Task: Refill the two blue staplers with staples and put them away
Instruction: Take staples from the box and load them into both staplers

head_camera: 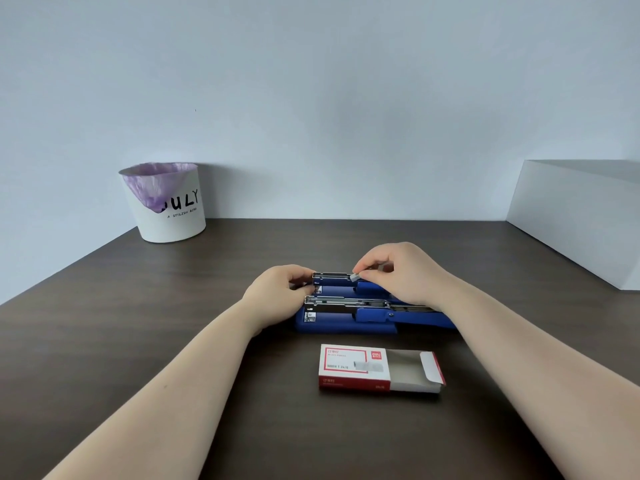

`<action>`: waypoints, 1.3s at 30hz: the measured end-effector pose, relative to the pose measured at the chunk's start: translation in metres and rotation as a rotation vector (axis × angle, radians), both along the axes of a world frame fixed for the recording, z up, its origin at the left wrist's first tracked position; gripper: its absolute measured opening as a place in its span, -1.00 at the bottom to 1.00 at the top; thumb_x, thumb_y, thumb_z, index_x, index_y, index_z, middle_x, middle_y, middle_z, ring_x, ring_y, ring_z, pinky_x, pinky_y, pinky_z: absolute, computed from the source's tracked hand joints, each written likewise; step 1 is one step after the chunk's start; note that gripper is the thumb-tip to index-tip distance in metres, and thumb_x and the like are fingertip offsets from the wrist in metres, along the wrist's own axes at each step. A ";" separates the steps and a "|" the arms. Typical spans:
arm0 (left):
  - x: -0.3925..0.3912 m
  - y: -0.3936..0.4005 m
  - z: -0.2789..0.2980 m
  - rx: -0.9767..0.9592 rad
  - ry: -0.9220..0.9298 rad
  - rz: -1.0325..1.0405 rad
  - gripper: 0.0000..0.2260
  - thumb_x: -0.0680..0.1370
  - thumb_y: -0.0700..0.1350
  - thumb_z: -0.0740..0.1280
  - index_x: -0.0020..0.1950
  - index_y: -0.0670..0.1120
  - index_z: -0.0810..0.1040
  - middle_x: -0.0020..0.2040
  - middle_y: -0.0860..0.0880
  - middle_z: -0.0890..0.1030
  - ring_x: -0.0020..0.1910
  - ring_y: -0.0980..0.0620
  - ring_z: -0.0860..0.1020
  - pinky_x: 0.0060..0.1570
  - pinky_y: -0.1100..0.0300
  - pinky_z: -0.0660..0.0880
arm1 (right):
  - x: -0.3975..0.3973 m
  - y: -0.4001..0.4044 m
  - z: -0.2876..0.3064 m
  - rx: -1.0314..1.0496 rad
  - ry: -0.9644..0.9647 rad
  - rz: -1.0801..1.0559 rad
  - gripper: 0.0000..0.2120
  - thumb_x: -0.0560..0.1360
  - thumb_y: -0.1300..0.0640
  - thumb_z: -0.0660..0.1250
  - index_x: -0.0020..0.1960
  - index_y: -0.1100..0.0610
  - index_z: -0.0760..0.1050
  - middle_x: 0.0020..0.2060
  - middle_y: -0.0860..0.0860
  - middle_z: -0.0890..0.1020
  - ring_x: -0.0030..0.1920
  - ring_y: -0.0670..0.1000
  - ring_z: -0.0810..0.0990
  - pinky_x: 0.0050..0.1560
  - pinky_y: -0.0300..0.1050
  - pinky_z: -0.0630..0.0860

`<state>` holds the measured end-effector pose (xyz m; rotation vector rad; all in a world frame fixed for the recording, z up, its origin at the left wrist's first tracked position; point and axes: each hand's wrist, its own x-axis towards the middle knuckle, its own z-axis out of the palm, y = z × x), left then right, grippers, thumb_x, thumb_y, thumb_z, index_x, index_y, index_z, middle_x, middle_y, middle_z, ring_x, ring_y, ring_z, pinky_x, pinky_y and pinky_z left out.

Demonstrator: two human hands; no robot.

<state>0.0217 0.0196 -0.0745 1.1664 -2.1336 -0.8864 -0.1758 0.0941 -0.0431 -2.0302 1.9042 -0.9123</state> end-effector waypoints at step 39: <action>0.000 0.000 -0.001 -0.039 -0.043 0.005 -0.78 0.51 -0.12 0.31 0.11 0.07 0.62 0.07 0.09 0.67 0.11 0.10 0.58 0.25 0.03 0.48 | 0.010 -0.006 -0.004 0.020 0.364 0.000 -0.76 0.50 0.15 0.15 -0.14 0.05 0.60 -0.25 -0.04 0.55 -0.06 0.03 0.42 0.04 -0.02 0.47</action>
